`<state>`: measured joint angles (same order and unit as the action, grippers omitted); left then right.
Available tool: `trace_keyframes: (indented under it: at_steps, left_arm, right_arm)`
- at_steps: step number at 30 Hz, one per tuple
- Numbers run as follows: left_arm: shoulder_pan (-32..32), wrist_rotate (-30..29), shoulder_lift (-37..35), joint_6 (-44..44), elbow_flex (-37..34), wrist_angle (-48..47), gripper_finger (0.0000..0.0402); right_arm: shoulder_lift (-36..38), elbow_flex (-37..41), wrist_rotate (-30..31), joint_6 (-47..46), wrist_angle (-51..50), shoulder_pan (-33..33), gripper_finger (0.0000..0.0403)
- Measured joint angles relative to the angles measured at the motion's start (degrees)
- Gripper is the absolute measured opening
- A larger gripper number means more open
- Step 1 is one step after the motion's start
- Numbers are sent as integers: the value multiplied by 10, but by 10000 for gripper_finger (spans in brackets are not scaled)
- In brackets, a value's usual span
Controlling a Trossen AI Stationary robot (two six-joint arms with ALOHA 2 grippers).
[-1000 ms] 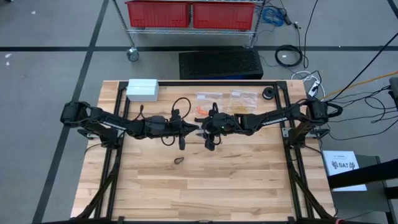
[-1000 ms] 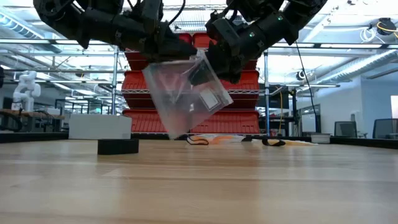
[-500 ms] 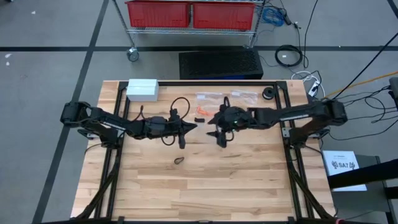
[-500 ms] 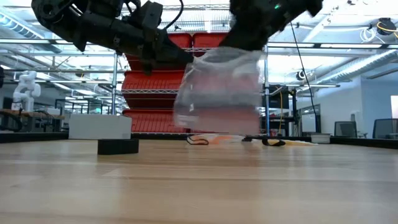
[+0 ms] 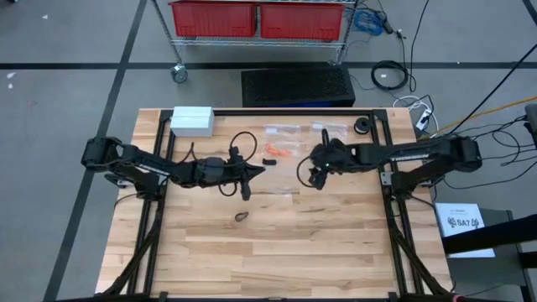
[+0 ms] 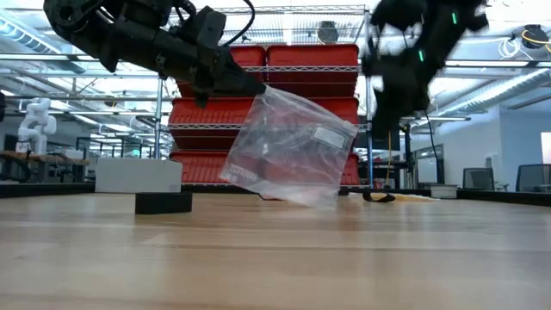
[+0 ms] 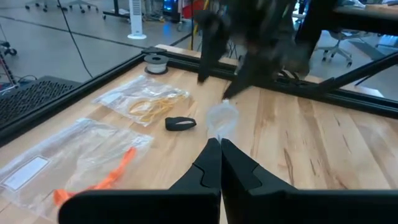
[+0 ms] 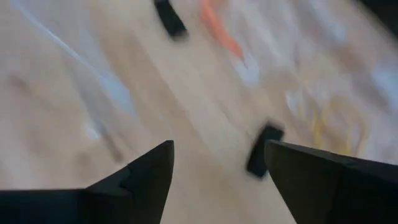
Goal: Sort rubber bands
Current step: Put the top right black rubber band into the left zip lock bag
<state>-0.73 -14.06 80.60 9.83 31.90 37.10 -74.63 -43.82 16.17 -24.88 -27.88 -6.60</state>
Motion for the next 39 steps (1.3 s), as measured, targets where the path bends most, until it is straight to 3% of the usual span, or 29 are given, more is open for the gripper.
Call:
trace_keyframes:
  at_steps: [7, 12, 16, 23, 32, 39]
  left_arm:
    - [0, 0, 0, 2, 0, -2, 0]
    - [0, 0, 0, 4, 0, -2, 0]
    - [0, 0, 0, 4, 0, -2, 0]
    - [0, 3, 0, 3, 0, -4, 0]
    - [0, 7, 0, 3, 0, -8, 0]
    - [0, 20, 0, 3, 0, -7, 0]
  right_arm:
    - [-7, 159, 21, -57, 212, -59, 273]
    - [-29, 199, 38, -59, 302, -74, 258]
    - [-62, 201, 45, -55, 320, -77, 199]
    - [-65, 199, 3, -43, 363, -64, 16]
    - [60, 107, -3, 52, 324, 10, 3]
    - [28, 22, -38, 157, 324, 45, 1]
